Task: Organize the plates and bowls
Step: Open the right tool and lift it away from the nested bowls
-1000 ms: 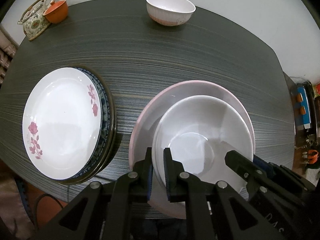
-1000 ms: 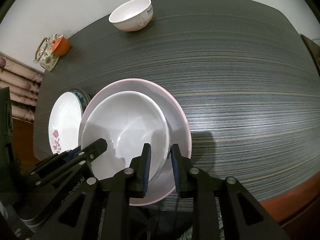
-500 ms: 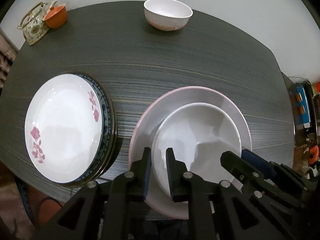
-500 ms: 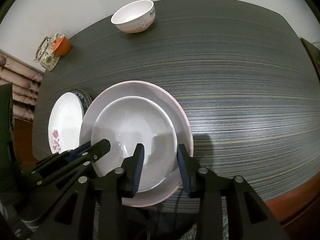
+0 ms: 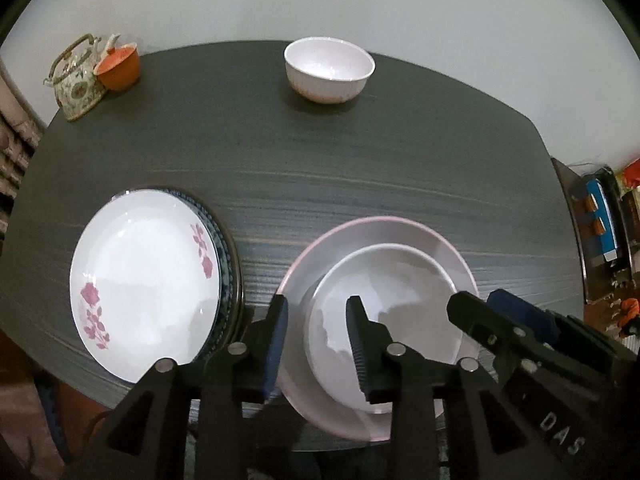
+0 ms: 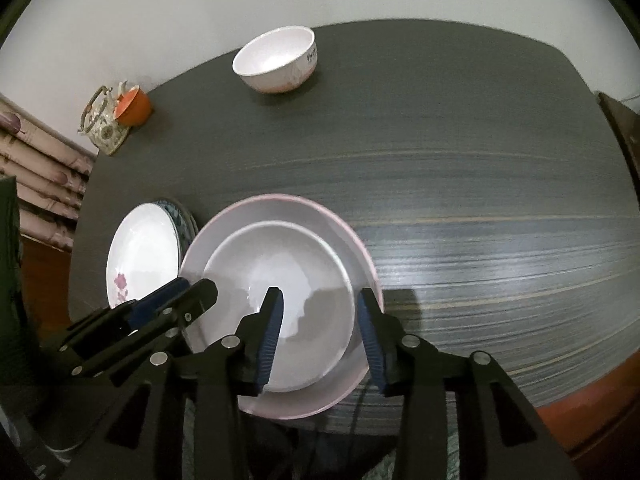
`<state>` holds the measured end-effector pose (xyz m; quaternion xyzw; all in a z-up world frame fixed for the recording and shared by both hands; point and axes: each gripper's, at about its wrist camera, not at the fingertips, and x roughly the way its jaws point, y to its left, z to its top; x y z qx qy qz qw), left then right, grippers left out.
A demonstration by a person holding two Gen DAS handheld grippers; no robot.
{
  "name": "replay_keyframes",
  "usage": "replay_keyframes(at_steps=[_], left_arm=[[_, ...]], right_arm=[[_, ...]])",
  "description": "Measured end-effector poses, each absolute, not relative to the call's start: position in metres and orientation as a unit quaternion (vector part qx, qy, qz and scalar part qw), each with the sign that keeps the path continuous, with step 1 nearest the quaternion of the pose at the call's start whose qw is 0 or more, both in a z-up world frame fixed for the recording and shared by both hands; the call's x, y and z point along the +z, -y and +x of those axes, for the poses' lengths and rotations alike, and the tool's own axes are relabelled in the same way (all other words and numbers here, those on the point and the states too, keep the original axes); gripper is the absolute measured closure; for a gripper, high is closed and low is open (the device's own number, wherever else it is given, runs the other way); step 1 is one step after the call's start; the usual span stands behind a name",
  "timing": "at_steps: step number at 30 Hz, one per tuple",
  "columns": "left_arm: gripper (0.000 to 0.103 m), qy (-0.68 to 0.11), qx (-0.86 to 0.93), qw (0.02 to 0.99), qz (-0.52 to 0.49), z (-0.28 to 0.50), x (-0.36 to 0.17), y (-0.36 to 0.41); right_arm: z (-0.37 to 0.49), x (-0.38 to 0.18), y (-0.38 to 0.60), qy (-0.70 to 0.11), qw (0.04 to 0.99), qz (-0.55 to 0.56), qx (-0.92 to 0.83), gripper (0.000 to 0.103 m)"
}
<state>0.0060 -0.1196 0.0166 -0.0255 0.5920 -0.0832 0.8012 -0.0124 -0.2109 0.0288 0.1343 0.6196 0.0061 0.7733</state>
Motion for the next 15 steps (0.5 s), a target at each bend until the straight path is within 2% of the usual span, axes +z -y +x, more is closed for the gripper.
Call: replay_keyframes(at_steps=[15], left_arm=[[0.069,-0.551,-0.045,0.833,-0.001,0.040,0.034,0.108]], right_arm=[[0.015,0.050,0.228,-0.582,0.801,0.140,0.021,0.064]])
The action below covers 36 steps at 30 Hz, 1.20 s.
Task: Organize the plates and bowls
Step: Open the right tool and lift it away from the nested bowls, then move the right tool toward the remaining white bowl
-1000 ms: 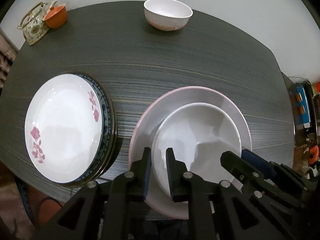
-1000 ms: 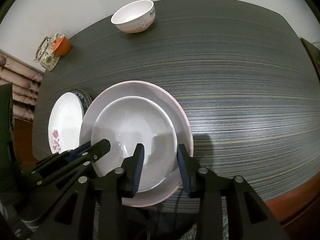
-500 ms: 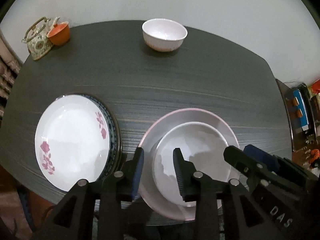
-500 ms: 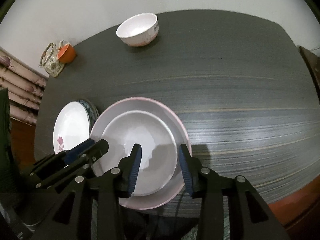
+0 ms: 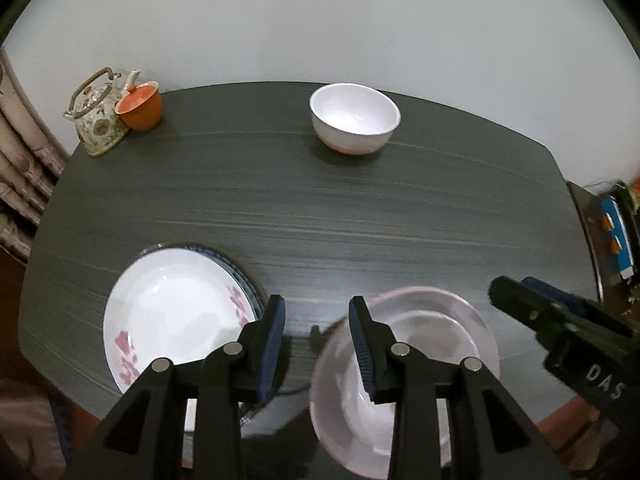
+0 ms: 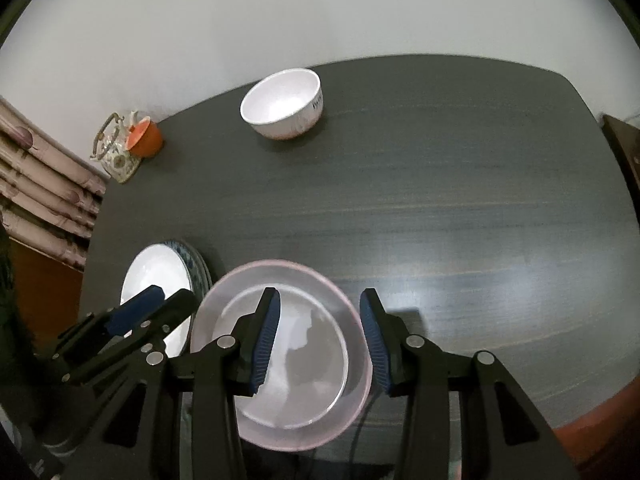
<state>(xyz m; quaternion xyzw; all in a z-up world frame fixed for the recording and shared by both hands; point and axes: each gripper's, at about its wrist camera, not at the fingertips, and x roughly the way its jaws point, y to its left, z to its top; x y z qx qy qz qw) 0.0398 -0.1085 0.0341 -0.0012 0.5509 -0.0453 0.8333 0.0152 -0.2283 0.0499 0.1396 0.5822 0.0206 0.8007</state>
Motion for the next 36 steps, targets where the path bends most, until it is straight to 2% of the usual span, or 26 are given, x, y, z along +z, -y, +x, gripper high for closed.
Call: replay_keyframes(at_steps=[21,36], left_arm=[[0.069,-0.559,-0.006,0.828,-0.040,0.165,0.016,0.091],[0.069,-0.582,0.008,0.809,-0.082,0.262,-0.013,0.091]], right_arm=[[0.120,0.037,0.250,-0.570,0.811,0.122,0.045,0.063],[0.223,-0.003,0.249,-0.591,0.799,0.103,0.041,0.063]])
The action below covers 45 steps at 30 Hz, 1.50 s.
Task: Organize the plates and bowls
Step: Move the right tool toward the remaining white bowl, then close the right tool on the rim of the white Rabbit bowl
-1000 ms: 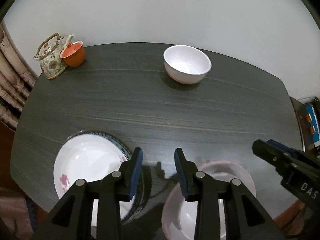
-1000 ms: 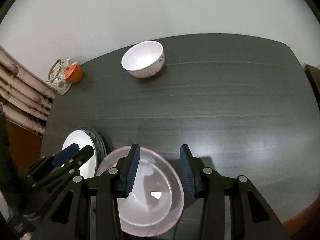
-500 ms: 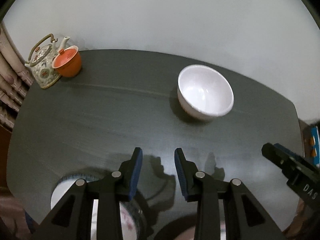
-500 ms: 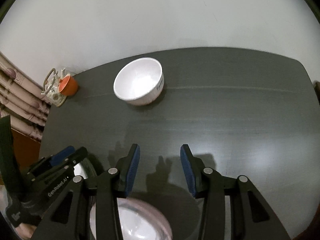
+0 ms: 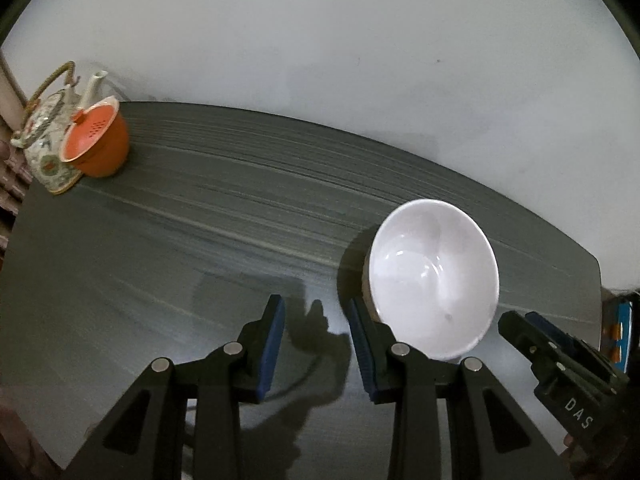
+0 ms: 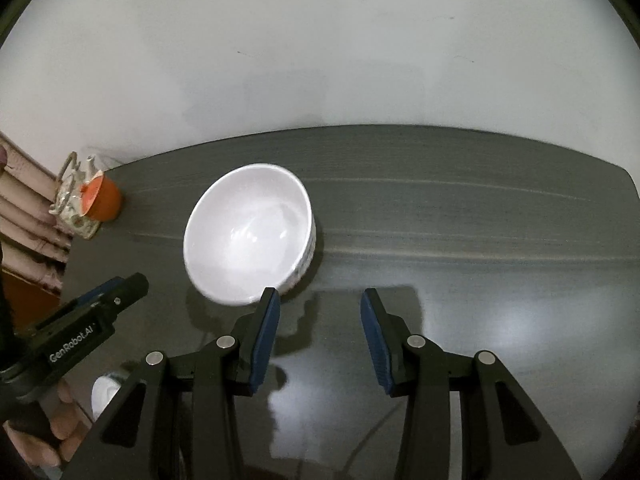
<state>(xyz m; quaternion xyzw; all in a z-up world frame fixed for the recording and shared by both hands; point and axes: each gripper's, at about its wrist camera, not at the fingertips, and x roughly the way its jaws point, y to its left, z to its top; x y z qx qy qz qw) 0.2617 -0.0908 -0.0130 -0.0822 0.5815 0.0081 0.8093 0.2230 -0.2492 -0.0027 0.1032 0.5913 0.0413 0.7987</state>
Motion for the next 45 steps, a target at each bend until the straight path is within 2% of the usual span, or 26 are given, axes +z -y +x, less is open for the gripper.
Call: replay_keyframes(at_steps=[10,26,40,45], left_arm=[[0.071,-0.598,0.009,0.797,-0.082,0.286,-0.038,0.103],[0.070,-0.606,-0.027,0.782,-0.145,0.294,-0.020,0.090],[0.070,-0.633,-0.028,0.759,-0.150,0.308,-0.056,0.097],[0.089,-0.627,-0.046,0.763,-0.151,0.307,-0.054,0.105]], right_arm=[[0.260,-0.029,0.246,-0.613,0.782,0.104,0.040,0.063],[0.268,-0.042,0.255,-0.624,0.769,0.132,0.050,0.064],[0.270,-0.042,0.259,-0.624,0.768,0.135,0.052,0.066],[0.271,-0.049,0.261,-0.630,0.762,0.140,0.054,0.074]])
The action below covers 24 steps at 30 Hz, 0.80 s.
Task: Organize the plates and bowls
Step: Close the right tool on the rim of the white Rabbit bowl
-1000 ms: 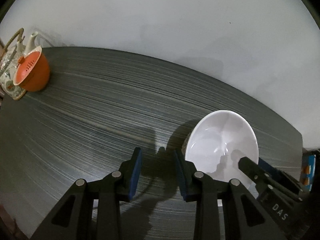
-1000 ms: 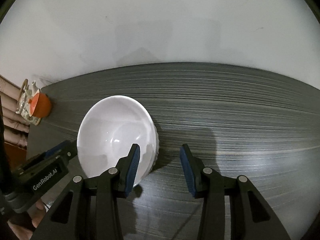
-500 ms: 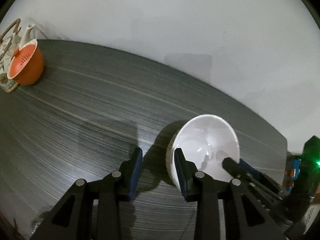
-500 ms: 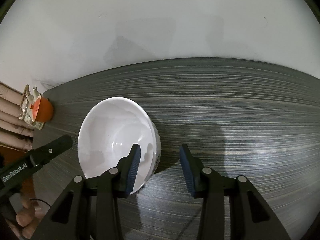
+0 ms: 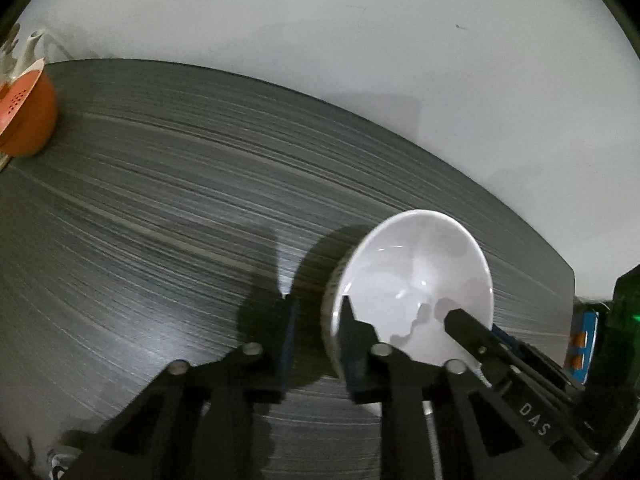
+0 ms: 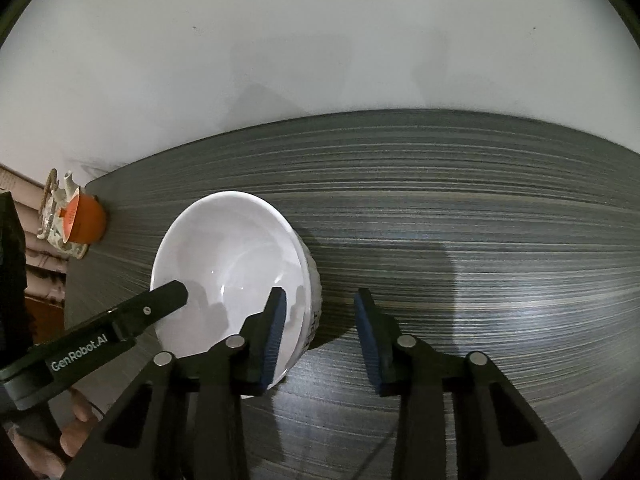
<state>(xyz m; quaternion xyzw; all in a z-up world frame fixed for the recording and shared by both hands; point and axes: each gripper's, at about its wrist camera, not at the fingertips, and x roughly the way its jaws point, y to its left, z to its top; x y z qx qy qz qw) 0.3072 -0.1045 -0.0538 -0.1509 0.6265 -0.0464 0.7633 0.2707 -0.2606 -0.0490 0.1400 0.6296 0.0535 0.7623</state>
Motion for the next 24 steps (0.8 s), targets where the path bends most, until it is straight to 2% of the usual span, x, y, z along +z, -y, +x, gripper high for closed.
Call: replay_keyframes(at_steps=[2,7,24], left_arm=[[0.094,-0.624,-0.050,0.765,-0.152,0.307,-0.054,0.106],[0.095,-0.622,-0.047,0.768,-0.147,0.304,-0.052,0.108],[0.095,-0.618,-0.040,0.773,-0.135,0.267,-0.033,0.100]], right_arm=[[0.271,-0.050,0.261,-0.629,0.763,0.141,0.055,0.078],[0.270,-0.048,0.261,-0.626,0.764,0.142,0.063,0.091],[0.248,-0.033,0.246,-0.626,0.766,0.135,0.056,0.091]])
